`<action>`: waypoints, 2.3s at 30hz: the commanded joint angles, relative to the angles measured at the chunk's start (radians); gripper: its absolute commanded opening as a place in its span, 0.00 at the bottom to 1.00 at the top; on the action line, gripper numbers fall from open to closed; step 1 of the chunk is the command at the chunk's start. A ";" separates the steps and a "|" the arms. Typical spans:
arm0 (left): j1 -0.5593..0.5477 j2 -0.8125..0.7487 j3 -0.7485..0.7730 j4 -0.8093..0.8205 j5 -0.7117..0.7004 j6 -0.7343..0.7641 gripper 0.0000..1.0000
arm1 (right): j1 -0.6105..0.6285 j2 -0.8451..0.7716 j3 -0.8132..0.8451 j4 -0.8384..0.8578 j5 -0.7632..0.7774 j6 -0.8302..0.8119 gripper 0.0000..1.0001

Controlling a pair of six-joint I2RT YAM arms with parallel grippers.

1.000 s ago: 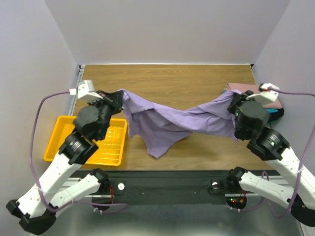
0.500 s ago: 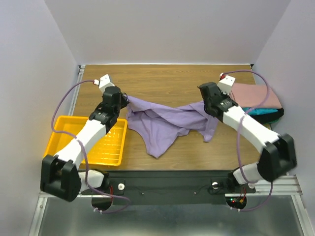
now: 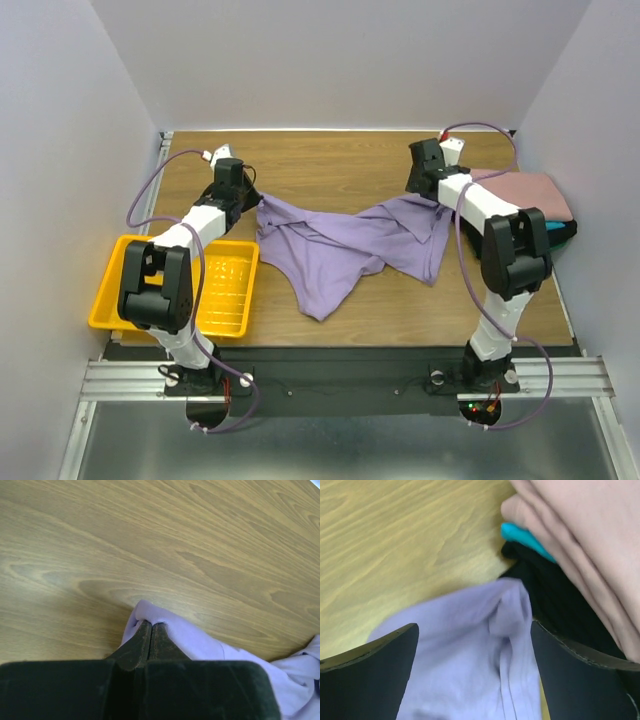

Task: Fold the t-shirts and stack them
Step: Flatten the tshirt out

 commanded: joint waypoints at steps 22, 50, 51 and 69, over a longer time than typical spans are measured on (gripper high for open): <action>0.002 -0.213 -0.156 0.043 0.021 -0.014 0.00 | 0.068 -0.563 -0.739 -0.055 -0.305 0.216 0.77; 0.002 -0.615 -0.006 -0.085 0.021 0.009 0.00 | 0.067 -0.999 -0.332 -0.038 -0.190 0.078 0.00; 0.002 -0.668 0.011 -0.086 0.030 0.018 0.00 | 0.068 -1.011 -0.293 -0.044 -0.166 0.069 0.00; 0.002 -0.733 0.678 -0.252 0.119 0.112 0.00 | 0.068 -0.985 0.310 -0.073 -0.099 -0.101 0.00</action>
